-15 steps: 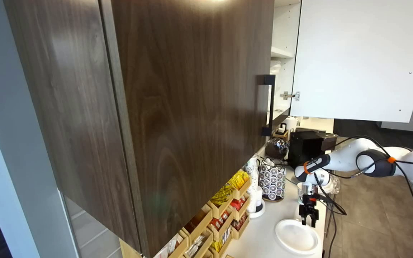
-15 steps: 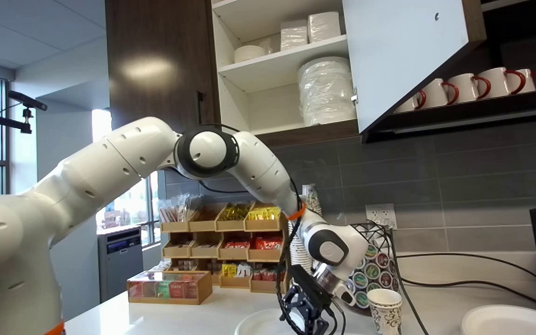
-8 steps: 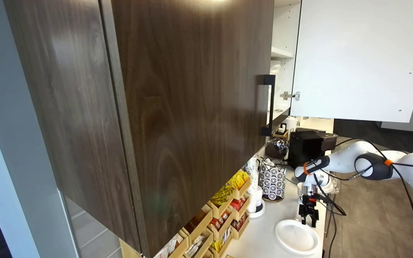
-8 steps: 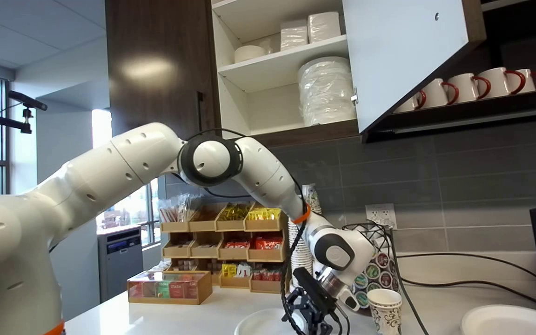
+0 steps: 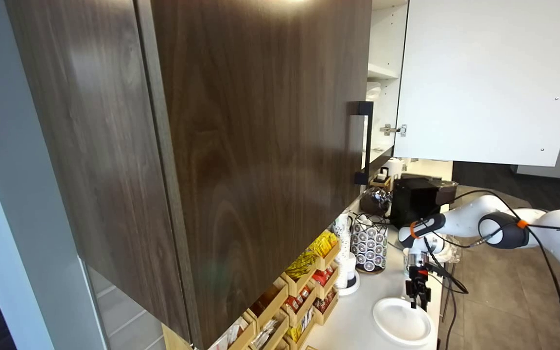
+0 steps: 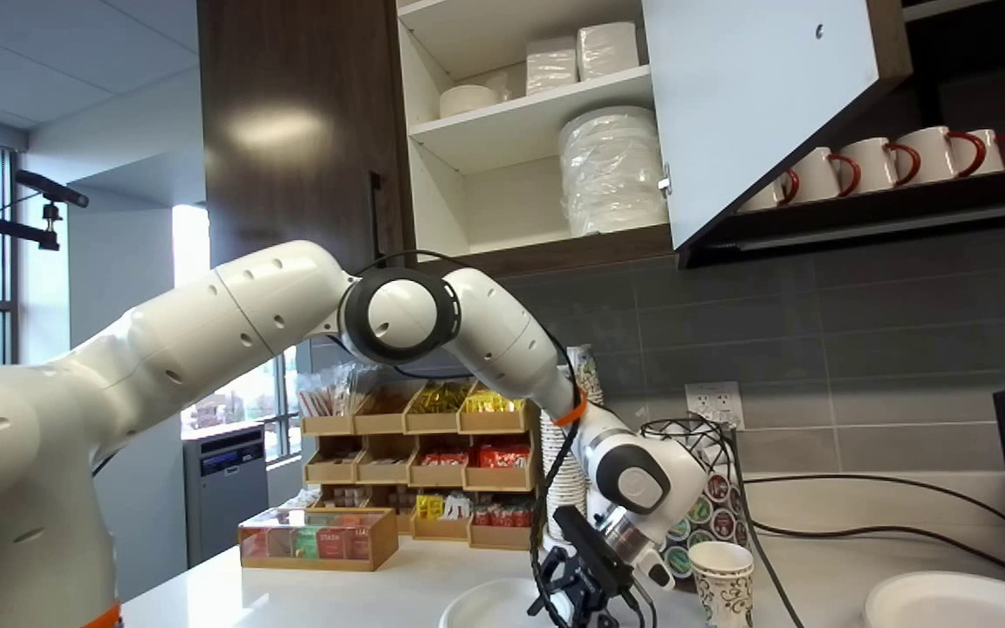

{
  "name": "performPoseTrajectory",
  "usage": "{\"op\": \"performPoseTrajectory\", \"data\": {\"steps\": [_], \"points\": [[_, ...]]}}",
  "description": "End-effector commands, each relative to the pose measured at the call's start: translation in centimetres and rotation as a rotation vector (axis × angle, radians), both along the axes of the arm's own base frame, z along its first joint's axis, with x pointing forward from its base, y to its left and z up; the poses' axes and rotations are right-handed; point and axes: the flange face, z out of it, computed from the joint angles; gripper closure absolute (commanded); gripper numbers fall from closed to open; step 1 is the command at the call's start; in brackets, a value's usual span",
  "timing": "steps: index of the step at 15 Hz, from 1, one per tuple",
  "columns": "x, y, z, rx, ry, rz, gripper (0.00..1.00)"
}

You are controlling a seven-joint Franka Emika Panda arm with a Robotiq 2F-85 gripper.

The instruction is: Remove the two coffee cups from the upper cabinet and put them on the counter then place the white plate on the bottom shelf of the upper cabinet

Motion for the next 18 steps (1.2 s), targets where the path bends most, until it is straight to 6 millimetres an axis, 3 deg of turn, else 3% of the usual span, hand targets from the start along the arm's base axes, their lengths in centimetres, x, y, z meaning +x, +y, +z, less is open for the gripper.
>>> {"op": "performPoseTrajectory", "data": {"steps": [1,5,7,9,12,18], "points": [[0.2,-0.2,-1.2,0.014,0.031,0.009,0.59],[0.1,-0.4,-1.9,0.029,0.043,0.010,0.90],[0.0,-0.4,-1.9,0.058,0.045,0.016,0.99],[0.1,-0.5,-1.2,0.098,0.038,0.027,0.96],[0.2,-1.1,0.7,0.153,-0.001,0.046,1.00],[0.0,-2.5,5.9,0.207,-0.116,0.078,0.99]]}}
